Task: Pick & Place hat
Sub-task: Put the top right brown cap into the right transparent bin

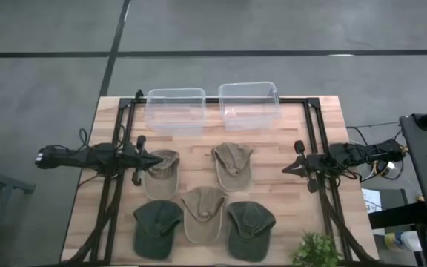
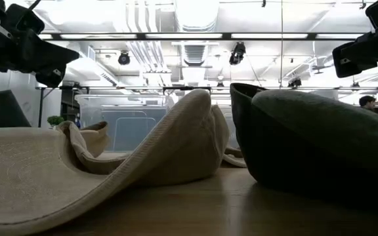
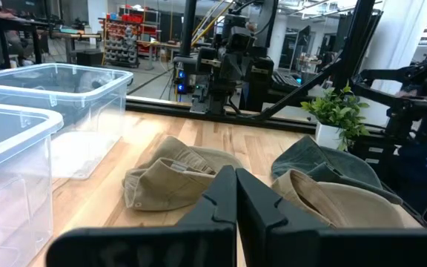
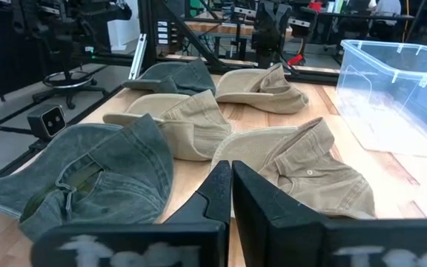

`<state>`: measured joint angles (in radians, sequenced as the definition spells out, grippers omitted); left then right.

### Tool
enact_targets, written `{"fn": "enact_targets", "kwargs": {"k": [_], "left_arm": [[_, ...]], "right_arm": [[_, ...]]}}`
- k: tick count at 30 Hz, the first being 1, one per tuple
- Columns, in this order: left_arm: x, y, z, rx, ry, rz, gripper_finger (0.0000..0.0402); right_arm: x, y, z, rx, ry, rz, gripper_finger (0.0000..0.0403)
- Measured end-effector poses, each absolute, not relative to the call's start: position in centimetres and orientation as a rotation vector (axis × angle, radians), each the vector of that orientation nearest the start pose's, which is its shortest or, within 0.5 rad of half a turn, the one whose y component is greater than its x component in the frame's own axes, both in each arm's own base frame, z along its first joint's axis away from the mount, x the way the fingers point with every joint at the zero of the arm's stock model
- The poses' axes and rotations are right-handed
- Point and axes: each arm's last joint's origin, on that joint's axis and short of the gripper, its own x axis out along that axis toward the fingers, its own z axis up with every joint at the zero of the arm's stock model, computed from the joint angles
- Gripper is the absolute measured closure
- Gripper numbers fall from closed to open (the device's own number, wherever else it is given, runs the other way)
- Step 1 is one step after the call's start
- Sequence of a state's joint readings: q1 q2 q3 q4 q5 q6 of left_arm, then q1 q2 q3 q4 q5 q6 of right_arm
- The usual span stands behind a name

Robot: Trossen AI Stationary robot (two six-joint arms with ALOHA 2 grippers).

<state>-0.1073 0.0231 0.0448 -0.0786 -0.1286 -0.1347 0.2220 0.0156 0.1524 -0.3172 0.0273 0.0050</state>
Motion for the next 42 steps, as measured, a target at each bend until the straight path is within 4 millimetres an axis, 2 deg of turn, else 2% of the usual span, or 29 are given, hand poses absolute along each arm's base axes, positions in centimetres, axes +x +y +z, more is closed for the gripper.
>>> {"fn": "enact_targets", "kwargs": {"k": [36, 39, 42], "left_arm": [[9.59, -0.66, 16.94, -0.128, 0.055, 0.025, 0.0401], [9.59, -0.66, 16.94, -0.128, 0.055, 0.025, 0.0401], [9.59, -0.66, 16.94, -0.128, 0.055, 0.025, 0.0401]], "right_arm": [[8.39, 1.81, 18.37, -0.075, 0.168, 0.199, 0.0394], [8.39, 1.81, 18.37, -0.041, 0.171, 0.196, 0.0394], [8.39, 1.82, 18.40, 0.065, 0.179, 0.187, 0.0394]]}}
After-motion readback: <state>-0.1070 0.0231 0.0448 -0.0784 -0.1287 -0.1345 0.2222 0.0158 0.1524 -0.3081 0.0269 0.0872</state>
